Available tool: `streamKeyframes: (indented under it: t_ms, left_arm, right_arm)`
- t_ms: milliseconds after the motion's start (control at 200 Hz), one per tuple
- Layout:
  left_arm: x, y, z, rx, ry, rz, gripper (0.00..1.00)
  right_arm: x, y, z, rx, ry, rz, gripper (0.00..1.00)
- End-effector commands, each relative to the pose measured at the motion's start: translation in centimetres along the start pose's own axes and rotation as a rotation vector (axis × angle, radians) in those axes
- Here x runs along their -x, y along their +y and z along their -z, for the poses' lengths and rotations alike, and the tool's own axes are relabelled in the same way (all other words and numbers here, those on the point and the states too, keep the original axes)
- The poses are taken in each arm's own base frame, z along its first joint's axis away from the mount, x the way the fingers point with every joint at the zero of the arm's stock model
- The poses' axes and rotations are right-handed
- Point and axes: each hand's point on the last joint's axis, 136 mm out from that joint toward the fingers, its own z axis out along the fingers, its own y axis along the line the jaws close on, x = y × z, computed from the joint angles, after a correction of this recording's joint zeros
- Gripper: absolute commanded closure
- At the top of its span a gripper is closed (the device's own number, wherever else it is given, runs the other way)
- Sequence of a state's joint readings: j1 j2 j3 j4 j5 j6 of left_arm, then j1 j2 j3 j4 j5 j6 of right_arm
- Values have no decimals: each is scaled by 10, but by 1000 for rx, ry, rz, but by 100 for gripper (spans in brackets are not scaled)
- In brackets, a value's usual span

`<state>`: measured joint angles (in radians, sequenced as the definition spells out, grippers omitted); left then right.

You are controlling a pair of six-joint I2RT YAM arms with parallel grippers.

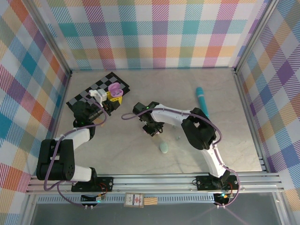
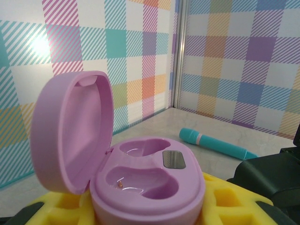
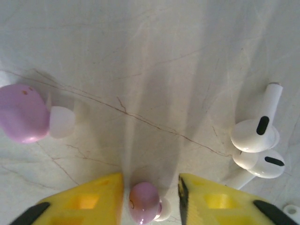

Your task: Insert wireless bluetooth earbuds into charging case

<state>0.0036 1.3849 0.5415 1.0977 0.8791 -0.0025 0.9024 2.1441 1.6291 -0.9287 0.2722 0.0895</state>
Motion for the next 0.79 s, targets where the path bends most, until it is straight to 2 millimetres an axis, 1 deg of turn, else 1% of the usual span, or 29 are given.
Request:
streamKeyframes:
  t_ms: [0,90,265,420,620,790]
  left_arm:
    - [17,-1,3,-9,-32,-79,77]
    - [16,0,3,-2,-29,-78,77]
    - [15,0,3,0,-26,-79,77]
    - [16,0,3,1,-27,-80,77]
    - [16,0,3,-2,-25,-78,77]
    - [16,-1,3,-3,-23,-81,77]
  right_arm:
    - [3,5,24,46,-56,2,59]
    - [3,8,26,36,-68,57,57]
    - [-3,6,23,-7,-29,104,58]
    - [-7,4,17,-43,2,122,61]
    - [-9,5,12,-59,25,130,69]
    - [-11,5,9,-69,39,136,70]
